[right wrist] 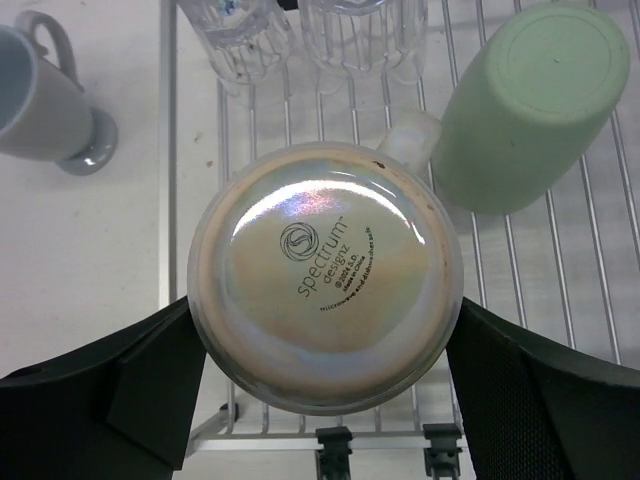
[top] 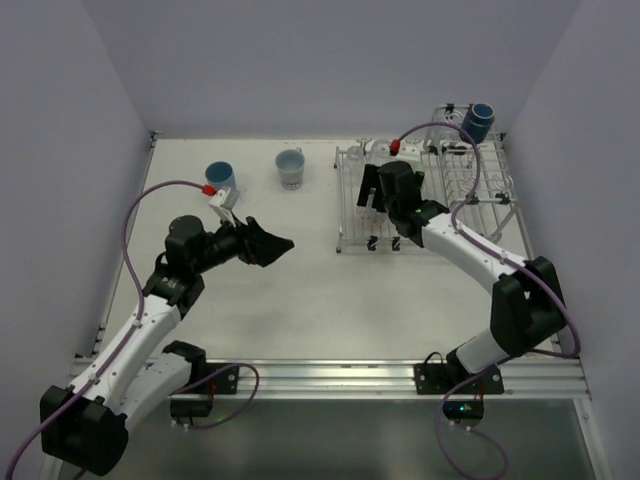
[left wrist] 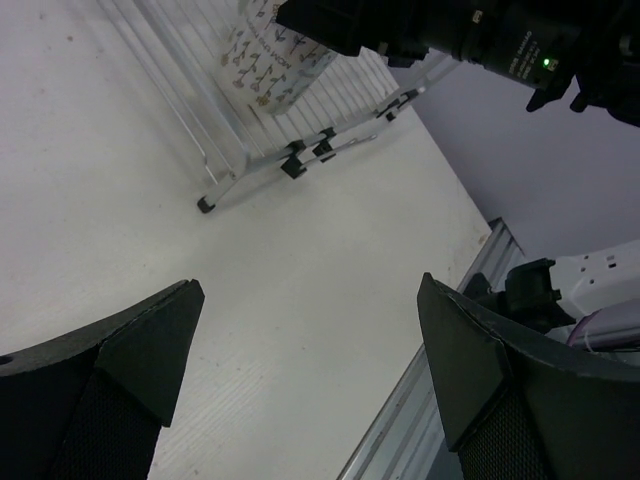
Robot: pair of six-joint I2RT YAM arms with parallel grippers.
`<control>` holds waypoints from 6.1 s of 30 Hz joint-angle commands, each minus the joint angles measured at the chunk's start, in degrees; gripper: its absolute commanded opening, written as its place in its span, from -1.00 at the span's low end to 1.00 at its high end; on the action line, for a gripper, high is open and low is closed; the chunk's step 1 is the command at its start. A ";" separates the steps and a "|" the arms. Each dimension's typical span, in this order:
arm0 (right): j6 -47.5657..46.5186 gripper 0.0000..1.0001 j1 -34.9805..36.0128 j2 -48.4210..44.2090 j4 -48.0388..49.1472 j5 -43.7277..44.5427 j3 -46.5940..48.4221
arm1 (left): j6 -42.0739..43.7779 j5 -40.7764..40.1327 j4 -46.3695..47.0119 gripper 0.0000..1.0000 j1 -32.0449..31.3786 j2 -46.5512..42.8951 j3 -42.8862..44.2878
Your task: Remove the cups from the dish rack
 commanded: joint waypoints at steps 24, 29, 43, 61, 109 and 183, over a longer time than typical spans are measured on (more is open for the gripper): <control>20.81 -0.11 -0.58 -26.36 23.26 -16.41 -10.76 | -22.40 -5.46 49.47 0.73 -14.61 34.74 12.58; 22.05 -0.12 -1.29 -26.98 24.05 -16.85 -10.41 | -22.92 -7.30 49.73 0.76 -15.22 37.73 13.73; 26.88 -0.12 -3.22 -27.50 26.95 -22.20 -13.13 | -26.09 -7.83 58.34 0.51 -15.66 42.91 15.75; 31.98 0.57 -3.13 -28.73 31.61 -32.66 -22.09 | -14.68 -17.40 38.56 -1.00 -14.96 27.40 16.19; 9.66 0.98 1.96 -38.58 5.51 -36.27 -20.87 | 18.21 -42.72 -62.76 -1.00 16.33 62.34 68.92; -4.06 0.68 -10.16 20.05 -4.16 11.45 22.82 | 17.33 -14.24 -14.25 1.00 -6.08 -12.54 6.17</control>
